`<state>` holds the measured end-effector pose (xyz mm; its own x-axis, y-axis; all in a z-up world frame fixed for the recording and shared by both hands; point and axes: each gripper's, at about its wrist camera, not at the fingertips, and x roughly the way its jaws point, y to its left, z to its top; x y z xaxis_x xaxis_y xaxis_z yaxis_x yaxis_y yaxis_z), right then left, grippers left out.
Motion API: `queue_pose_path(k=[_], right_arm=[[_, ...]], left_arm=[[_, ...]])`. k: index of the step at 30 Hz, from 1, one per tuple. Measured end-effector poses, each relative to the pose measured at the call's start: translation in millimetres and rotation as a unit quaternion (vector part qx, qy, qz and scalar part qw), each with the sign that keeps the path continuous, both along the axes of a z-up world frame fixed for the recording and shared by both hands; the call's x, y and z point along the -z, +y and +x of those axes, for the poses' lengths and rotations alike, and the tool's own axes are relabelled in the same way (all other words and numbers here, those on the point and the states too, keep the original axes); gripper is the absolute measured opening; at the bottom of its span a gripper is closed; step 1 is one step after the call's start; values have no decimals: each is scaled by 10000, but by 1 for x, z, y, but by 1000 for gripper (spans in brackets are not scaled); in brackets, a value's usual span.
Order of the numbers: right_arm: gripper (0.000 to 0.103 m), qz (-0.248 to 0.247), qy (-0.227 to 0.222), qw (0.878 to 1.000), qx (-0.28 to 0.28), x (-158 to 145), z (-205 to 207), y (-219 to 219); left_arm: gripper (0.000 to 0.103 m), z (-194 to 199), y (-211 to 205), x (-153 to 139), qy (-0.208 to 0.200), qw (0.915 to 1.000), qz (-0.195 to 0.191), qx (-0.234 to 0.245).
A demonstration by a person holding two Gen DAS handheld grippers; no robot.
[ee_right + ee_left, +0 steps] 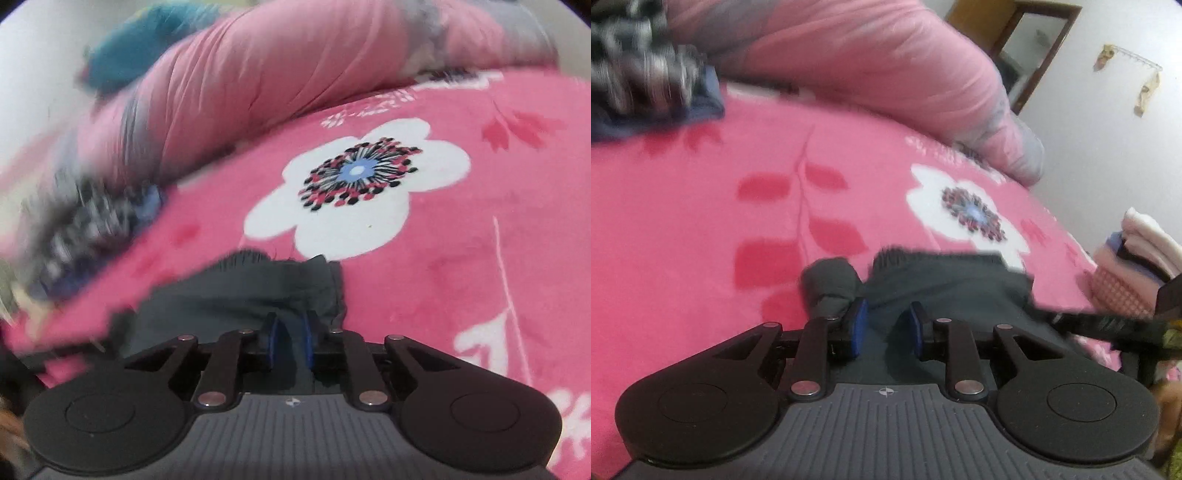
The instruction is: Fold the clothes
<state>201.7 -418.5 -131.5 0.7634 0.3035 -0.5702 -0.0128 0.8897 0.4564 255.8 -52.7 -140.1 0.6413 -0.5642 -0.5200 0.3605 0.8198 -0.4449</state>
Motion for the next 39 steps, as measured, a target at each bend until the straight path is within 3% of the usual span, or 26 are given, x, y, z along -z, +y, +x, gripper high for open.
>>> queue_pose_path(k=[5, 10, 14, 17, 20, 24, 26, 29, 31, 33, 35, 39], right_arm=[[16, -17, -145, 9988, 460, -21, -28, -9], [16, -197, -446, 9982, 357, -58, -85, 6], [16, -368, -205, 9991, -38, -62, -119, 30], [17, -685, 143, 9975, -51, -43, -124, 38], [15, -597, 490, 9969, 122, -24, -118, 31], [18, -584, 17, 9981, 182, -52, -144, 30], [20, -585, -17, 9982, 102, -52, -154, 31], [20, -802, 362, 9960, 138, -25, -153, 31], [21, -606, 281, 9974, 264, -24, -155, 26], [24, -451, 21, 9980, 447, -38, -165, 22], [35, -284, -329, 9972, 613, -48, -180, 17], [39, -172, -263, 9955, 891, -30, -192, 8]], left_arm=[[28, -21, 11, -29, -298, 9995, 18, -50], [34, -74, 24, -64, -796, 9958, 214, 387], [34, -111, 20, -61, -702, 9934, 333, 839], [34, -125, 8, -37, -297, 9930, 550, 1001], [33, -123, -1, -13, 12, 9924, 895, 840], [35, -135, 6, -32, -146, 9963, 555, 647], [42, -140, 8, -37, -221, 9965, 495, 635], [47, -142, -1, -24, -66, 9931, 960, 663], [47, -147, -6, -17, -123, 9931, 1077, 439], [48, -155, -5, -24, -203, 9944, 1021, 179], [56, -164, -1, -33, -205, 9969, 762, 53], [59, -179, 9, -39, -51, 9984, 516, -237]])
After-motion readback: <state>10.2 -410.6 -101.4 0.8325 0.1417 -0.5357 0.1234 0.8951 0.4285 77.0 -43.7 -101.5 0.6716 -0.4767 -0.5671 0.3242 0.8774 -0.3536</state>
